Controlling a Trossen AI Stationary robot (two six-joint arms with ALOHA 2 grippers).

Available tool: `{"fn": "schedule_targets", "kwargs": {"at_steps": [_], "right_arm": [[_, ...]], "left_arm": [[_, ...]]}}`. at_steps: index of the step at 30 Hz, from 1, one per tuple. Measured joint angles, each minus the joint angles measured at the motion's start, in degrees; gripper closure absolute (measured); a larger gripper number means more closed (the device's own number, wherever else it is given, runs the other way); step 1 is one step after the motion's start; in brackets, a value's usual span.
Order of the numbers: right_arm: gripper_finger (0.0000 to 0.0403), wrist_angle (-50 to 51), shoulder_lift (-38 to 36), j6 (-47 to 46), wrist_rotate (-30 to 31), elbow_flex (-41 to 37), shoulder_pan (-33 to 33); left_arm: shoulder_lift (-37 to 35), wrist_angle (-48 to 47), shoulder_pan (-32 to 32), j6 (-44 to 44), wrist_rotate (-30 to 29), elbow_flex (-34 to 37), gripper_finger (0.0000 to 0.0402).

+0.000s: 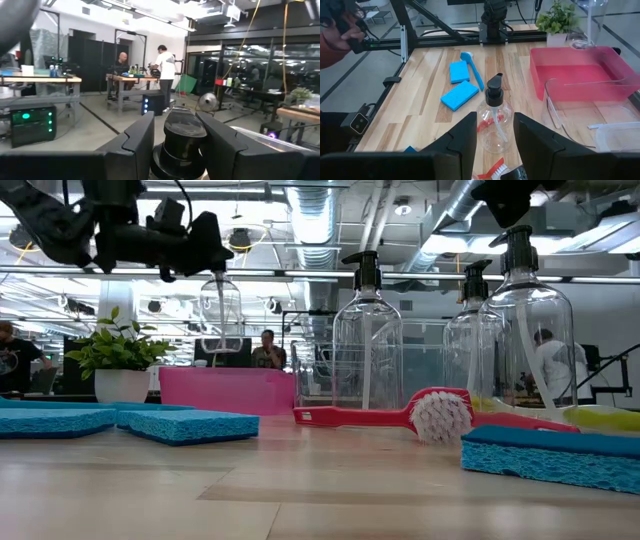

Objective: Pick & Place Kitchen Sink Supplies
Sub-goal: Put the transparent soap dispenser into the red bin

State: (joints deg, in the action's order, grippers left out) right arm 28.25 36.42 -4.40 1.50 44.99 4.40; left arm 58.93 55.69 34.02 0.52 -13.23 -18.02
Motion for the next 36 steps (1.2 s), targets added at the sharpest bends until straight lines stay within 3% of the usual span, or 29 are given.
{"fn": "schedule_targets", "kwargs": {"at_steps": [17, 36], "right_arm": [[0.028, 0.0, 0.0, 0.0, 0.0, 0.0, 0.0], [0.028, 0.0, 0.0, 0.0, 0.0, 0.0, 0.0]], "left_arm": [[12.3, 11.0, 6.4, 1.5, 0.3, 0.0, 0.0261], [21.4, 14.8, 10.4, 4.5, 1.7, -1.7, 0.0261]]}}
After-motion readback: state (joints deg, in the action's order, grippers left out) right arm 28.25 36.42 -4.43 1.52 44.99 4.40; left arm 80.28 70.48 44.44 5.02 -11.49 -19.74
